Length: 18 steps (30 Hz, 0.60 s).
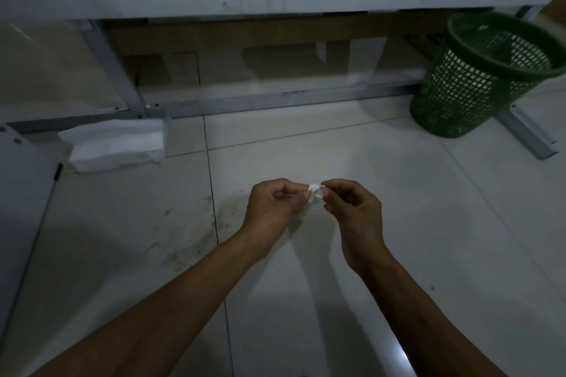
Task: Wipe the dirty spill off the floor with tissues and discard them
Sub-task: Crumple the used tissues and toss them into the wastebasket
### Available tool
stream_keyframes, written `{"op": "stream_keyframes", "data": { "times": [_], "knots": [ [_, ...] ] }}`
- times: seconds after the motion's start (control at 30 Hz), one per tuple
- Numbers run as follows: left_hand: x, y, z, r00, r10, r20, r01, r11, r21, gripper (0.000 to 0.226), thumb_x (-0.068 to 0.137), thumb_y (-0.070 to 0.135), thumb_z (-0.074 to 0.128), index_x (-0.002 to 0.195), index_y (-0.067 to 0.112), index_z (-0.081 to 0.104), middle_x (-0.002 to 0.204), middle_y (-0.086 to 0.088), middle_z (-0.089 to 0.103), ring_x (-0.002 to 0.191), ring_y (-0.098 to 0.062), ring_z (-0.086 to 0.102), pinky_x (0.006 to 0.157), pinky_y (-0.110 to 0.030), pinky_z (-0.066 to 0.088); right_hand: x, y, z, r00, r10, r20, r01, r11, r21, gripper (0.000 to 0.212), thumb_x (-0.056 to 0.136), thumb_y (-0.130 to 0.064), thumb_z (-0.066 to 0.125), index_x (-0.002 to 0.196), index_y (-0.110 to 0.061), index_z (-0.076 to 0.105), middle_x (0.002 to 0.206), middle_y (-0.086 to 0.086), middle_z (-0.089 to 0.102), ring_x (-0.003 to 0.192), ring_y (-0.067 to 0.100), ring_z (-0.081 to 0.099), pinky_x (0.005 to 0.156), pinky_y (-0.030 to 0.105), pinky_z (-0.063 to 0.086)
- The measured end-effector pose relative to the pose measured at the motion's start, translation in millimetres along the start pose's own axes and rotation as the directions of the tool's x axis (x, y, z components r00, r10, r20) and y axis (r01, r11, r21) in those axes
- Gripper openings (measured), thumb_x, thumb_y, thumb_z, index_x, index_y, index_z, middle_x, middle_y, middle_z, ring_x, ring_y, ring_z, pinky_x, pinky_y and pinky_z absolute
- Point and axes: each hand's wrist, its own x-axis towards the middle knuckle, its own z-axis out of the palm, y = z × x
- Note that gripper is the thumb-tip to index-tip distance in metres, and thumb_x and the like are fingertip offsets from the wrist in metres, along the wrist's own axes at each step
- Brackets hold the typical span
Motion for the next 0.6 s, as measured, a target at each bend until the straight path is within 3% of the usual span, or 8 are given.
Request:
{"op": "stream_keyframes", "data": {
  "times": [0.1, 0.17, 0.27, 0.47, 0.6],
  "knots": [
    [-2, 8, 8, 0.999, -0.039, -0.017, 0.036, 0.988, -0.15, 0.006, 0.088, 0.009, 0.078, 0.092, 0.004, 0.079, 0.091, -0.012, 0.08, 0.088, -0.027, 0.077, 0.082, -0.035, 0.062, -3, -6, 4, 0.998, -0.037, 0.041, 0.038, 0.999, -0.023, 0.007, 0.089, -0.013, 0.078, 0.096, -0.012, 0.079, 0.094, 0.008, 0.079, 0.091, 0.019, 0.074, 0.077, 0.024, 0.057],
    [-2, 13, 13, 0.998, -0.032, -0.047, 0.025, 0.989, -0.148, 0.004, 0.087, 0.01, 0.079, 0.09, 0.007, 0.08, 0.089, -0.009, 0.08, 0.085, -0.021, 0.077, 0.081, -0.031, 0.061, -4, -10, 3, 0.997, -0.058, 0.059, 0.06, 0.998, -0.033, 0.008, 0.094, -0.017, 0.074, 0.098, -0.014, 0.081, 0.096, 0.006, 0.079, 0.093, 0.019, 0.075, 0.078, 0.024, 0.058],
    [1, 21, 18, 0.998, 0.001, -0.062, -0.008, 0.993, -0.115, 0.003, 0.085, 0.011, 0.08, 0.087, 0.013, 0.082, 0.094, -0.001, 0.081, 0.089, -0.016, 0.077, 0.083, -0.03, 0.062, -2, -19, -1, 0.996, -0.054, 0.078, 0.054, 0.999, 0.0, 0.016, 0.099, -0.02, 0.066, 0.104, -0.017, 0.081, 0.104, 0.006, 0.079, 0.1, 0.022, 0.074, 0.082, 0.027, 0.06],
    [3, 37, 33, 0.993, 0.117, -0.031, -0.117, 0.993, -0.01, 0.005, 0.081, 0.025, 0.086, 0.084, 0.023, 0.082, 0.097, 0.007, 0.08, 0.094, -0.012, 0.076, 0.089, -0.04, 0.062, -1, -39, -10, 0.996, -0.081, 0.042, 0.082, 0.996, -0.024, 0.017, 0.091, -0.026, 0.077, 0.107, -0.02, 0.08, 0.106, 0.001, 0.08, 0.102, 0.017, 0.074, 0.081, 0.028, 0.058],
    [4, 54, 50, 0.966, 0.257, 0.026, -0.258, 0.949, 0.184, 0.006, 0.085, 0.036, 0.079, 0.091, 0.036, 0.081, 0.102, 0.024, 0.076, 0.097, 0.002, 0.069, 0.086, -0.036, 0.059, 4, -55, -22, 0.992, -0.126, -0.016, 0.126, 0.992, -0.026, 0.015, 0.094, -0.024, 0.073, 0.108, -0.024, 0.079, 0.107, -0.001, 0.079, 0.101, 0.017, 0.073, 0.08, 0.032, 0.057]
  ]
}}
